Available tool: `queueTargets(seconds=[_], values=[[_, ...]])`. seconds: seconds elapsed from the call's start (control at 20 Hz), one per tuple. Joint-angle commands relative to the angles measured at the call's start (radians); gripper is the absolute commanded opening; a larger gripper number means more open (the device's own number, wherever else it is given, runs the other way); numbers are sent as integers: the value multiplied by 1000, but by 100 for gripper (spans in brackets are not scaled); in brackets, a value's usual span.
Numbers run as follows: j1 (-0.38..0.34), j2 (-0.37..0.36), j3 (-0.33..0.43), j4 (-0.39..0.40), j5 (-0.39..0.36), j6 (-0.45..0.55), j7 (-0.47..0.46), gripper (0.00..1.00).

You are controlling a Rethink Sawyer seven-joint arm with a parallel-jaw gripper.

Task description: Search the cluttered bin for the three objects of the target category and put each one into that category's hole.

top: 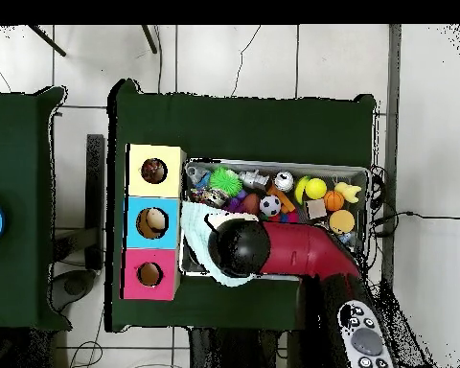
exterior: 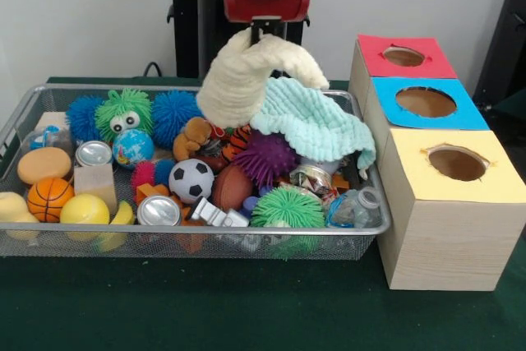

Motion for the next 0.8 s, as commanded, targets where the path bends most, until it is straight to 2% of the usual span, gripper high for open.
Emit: queueTargets(seconds=[0.05, 0.25, 0.4, 0.65, 0.8], values=[[47, -98, -56, 108, 98, 22, 270, 0], [84, -163, -90, 123, 131, 82, 259, 0], [93, -152, -101, 127, 149, 69, 251, 0], [77, -80, -110, 90, 152, 31, 214, 0], [72, -78, -118, 94, 157, 11, 197, 0]])
